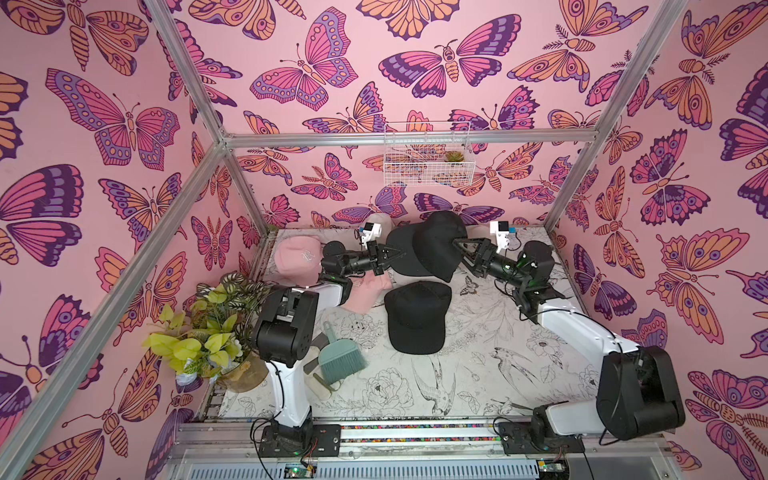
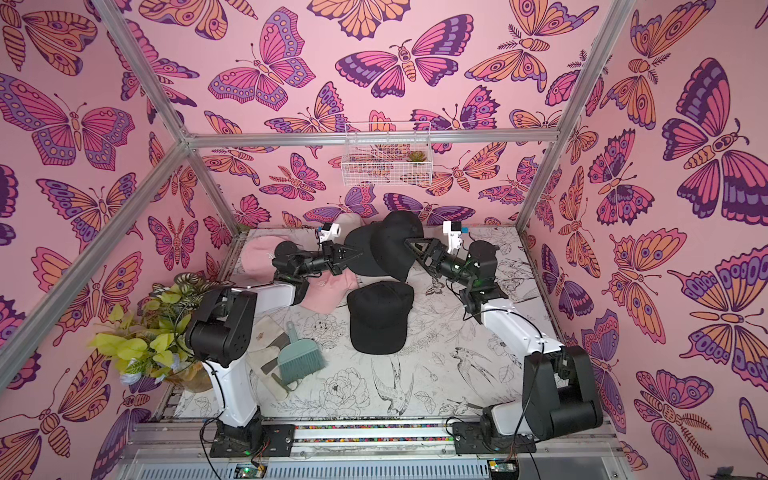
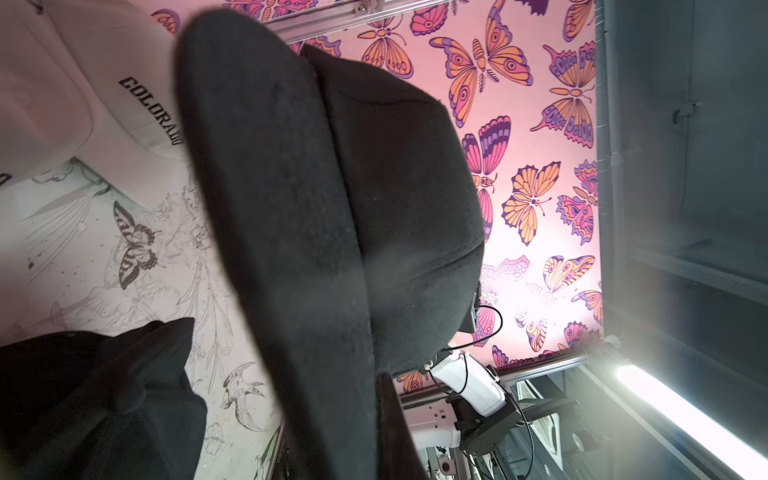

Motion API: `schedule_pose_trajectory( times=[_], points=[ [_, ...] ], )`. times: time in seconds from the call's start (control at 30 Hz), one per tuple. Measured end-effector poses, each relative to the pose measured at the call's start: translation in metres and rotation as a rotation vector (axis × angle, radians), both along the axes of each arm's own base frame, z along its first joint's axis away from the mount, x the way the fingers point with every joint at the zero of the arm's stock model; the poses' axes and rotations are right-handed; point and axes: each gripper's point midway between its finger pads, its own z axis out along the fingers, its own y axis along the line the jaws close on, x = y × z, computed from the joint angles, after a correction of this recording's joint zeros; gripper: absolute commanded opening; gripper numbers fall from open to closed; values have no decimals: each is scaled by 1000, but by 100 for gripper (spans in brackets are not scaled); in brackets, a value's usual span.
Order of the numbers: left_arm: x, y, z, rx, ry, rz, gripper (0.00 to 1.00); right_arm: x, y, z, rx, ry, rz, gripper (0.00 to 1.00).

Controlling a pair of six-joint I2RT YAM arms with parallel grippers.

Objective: Stack the baseball caps by color
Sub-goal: Place the baseball cap on the baseball cap.

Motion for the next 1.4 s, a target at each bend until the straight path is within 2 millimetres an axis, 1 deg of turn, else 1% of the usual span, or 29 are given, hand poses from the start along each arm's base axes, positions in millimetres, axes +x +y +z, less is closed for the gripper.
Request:
schedule_pose_trajectory(
  times=[0.1, 0.17, 0.27, 0.37, 0.5, 0.7, 0.77, 0.9, 1.07, 1.13, 1.33, 1.4],
  points=[
    [-3, -5, -15, 76, 19, 4, 0, -1, 8, 8, 6, -17, 26, 100],
    [-9, -8, -19, 137, 8, 8, 0, -3, 16, 18, 11, -41, 52, 100],
    [-17, -9, -12, 180, -37, 6, 0, -6, 24, 26, 18, -69, 86, 100],
    [-18, -8, -7, 195, -71, 9, 0, -7, 27, 27, 26, -83, 104, 97],
    [-14, -3, -7, 191, -66, 20, 0, -8, 28, 24, 35, -94, 115, 92],
    [-2, 9, 4, 114, -60, 35, 0, -16, 31, 25, 36, -128, 154, 89],
    [2, 10, 1, 83, -42, 29, 0, -19, 31, 24, 38, -141, 162, 89],
    [5, 9, -13, 59, 13, 13, 0, -23, 30, 22, 46, -155, 167, 89],
    [2, 9, -15, 54, 23, 4, 0, -22, 30, 32, 93, -177, 169, 85],
    [1, 9, -16, 62, 20, 6, 0, -18, 31, 32, 118, -169, 168, 80],
    [-3, 11, -19, 97, 4, 14, 0, -5, 31, 22, 170, -102, 150, 51],
    [-3, 11, -19, 102, -3, 15, 0, -5, 30, 24, 179, -102, 148, 45]
  ],
)
